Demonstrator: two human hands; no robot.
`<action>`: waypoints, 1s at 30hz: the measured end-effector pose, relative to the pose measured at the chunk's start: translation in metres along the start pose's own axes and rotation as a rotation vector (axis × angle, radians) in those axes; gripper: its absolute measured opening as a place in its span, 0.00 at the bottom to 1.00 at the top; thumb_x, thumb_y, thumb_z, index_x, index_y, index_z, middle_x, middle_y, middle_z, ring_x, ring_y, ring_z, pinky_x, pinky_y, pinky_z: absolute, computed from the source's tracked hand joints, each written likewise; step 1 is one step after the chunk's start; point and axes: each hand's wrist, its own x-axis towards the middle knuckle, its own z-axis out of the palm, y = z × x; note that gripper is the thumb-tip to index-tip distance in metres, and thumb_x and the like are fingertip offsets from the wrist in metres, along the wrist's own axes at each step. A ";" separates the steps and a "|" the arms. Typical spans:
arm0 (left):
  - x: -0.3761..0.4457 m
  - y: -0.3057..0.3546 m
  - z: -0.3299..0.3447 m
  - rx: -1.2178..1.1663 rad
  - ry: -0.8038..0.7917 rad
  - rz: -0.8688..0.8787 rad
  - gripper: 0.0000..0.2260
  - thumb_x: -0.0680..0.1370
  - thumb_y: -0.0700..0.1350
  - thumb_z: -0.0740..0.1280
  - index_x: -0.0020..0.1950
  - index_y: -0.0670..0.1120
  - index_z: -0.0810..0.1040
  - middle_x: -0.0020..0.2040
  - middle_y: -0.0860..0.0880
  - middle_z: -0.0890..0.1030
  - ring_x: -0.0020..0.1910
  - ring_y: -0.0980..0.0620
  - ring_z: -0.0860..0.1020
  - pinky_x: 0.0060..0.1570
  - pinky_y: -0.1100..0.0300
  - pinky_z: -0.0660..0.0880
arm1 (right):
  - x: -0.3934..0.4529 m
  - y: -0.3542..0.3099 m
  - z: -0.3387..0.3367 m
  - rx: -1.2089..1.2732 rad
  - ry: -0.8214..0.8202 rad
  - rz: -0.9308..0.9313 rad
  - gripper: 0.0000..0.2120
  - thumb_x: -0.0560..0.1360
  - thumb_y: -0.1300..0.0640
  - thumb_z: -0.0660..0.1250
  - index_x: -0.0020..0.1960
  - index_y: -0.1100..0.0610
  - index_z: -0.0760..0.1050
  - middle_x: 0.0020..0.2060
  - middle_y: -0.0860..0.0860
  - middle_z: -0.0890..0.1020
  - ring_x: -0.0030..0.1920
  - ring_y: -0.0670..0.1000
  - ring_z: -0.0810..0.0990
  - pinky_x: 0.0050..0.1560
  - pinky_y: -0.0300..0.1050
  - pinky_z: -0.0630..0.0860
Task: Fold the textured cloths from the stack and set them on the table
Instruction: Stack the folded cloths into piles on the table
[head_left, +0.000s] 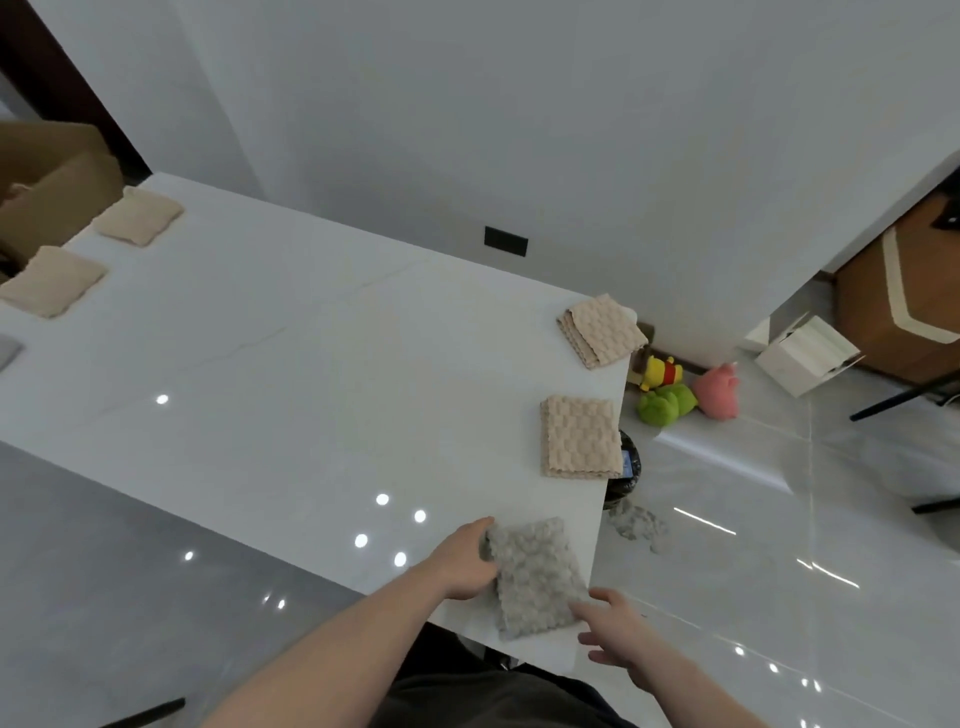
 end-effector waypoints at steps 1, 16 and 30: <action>0.002 -0.001 0.002 -0.023 0.000 -0.015 0.33 0.78 0.58 0.69 0.81 0.55 0.61 0.77 0.53 0.68 0.74 0.49 0.70 0.70 0.60 0.67 | 0.002 0.000 -0.001 0.008 -0.002 -0.015 0.25 0.77 0.49 0.70 0.71 0.53 0.68 0.55 0.52 0.80 0.52 0.53 0.84 0.46 0.46 0.81; -0.020 -0.006 0.024 -0.246 0.351 -0.098 0.05 0.79 0.47 0.65 0.46 0.48 0.78 0.42 0.50 0.81 0.36 0.55 0.75 0.39 0.62 0.73 | 0.007 -0.035 -0.020 -0.132 0.151 -0.359 0.11 0.78 0.59 0.66 0.60 0.52 0.78 0.49 0.49 0.81 0.45 0.49 0.81 0.43 0.44 0.77; -0.013 0.005 0.027 -0.134 0.178 -0.126 0.29 0.70 0.51 0.70 0.69 0.50 0.65 0.60 0.50 0.76 0.56 0.49 0.78 0.55 0.55 0.78 | 0.010 -0.037 -0.013 -0.352 0.036 -0.348 0.30 0.79 0.51 0.68 0.78 0.54 0.64 0.65 0.53 0.77 0.50 0.51 0.80 0.46 0.44 0.75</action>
